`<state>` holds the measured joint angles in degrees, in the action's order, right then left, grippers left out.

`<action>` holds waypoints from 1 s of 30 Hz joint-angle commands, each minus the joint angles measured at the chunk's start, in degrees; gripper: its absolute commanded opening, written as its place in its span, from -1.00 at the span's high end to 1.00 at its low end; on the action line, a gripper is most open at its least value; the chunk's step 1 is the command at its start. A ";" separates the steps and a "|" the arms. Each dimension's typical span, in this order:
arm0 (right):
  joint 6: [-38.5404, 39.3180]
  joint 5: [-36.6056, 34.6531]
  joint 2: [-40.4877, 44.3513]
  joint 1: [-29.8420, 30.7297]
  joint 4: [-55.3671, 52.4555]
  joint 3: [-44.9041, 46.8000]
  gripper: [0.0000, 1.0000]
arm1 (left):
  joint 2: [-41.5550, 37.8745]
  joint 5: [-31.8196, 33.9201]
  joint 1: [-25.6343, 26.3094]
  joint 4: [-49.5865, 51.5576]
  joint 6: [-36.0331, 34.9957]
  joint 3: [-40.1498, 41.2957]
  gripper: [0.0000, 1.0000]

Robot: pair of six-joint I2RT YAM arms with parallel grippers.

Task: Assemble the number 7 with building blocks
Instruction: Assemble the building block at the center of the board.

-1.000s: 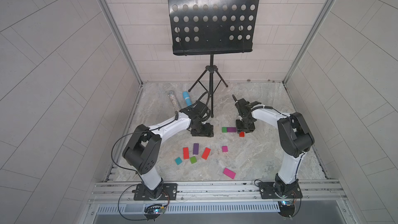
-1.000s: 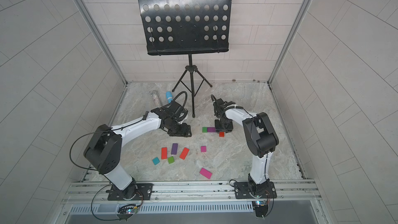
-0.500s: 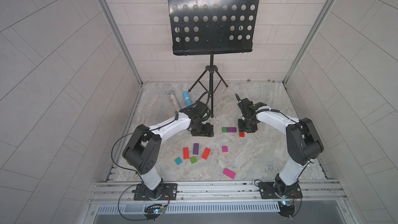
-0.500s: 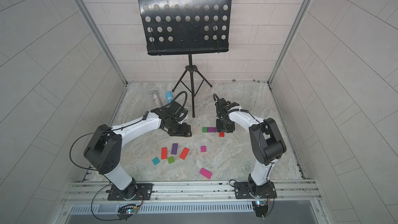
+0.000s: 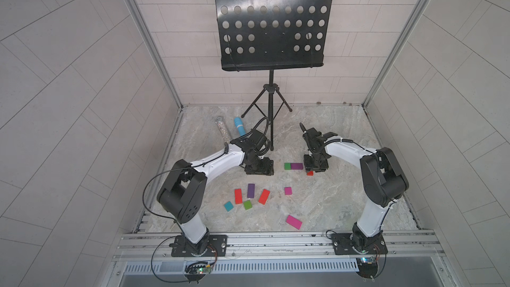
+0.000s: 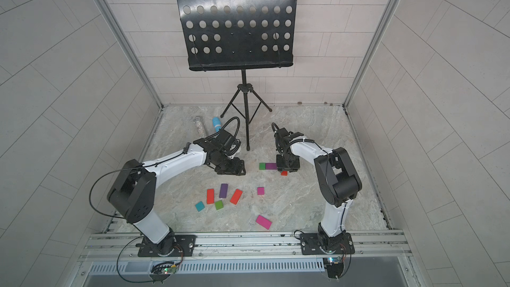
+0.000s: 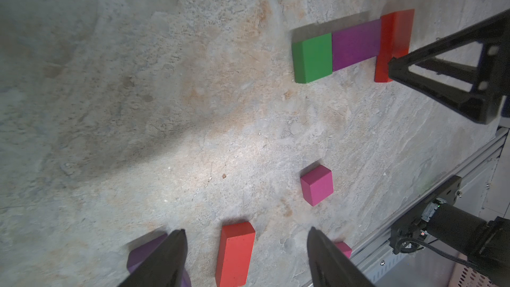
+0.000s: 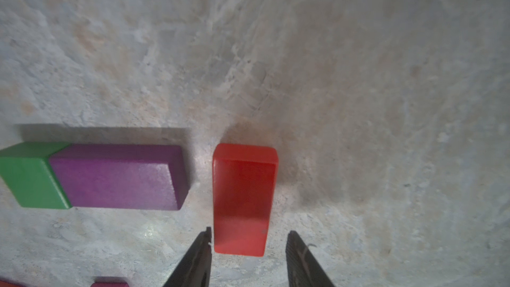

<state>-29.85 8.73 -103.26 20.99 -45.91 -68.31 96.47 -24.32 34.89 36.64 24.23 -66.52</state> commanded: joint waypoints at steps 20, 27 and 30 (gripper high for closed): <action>0.07 -0.30 -2.56 1.99 0.59 -0.19 0.25 | 0.65 0.06 -0.09 -0.77 0.17 0.13 -0.51; -0.34 -0.38 -2.81 2.18 0.82 -0.50 0.27 | 0.83 -0.05 -0.10 -0.80 0.18 0.06 -0.51; -0.32 -0.49 -3.06 2.21 0.78 -0.76 0.27 | 0.91 -0.12 -0.11 -0.82 0.04 -0.03 -0.51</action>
<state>-29.85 8.82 -105.49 22.94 -44.51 -68.34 96.73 -24.36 34.89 36.21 24.60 -66.52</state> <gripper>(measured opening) 0.367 0.756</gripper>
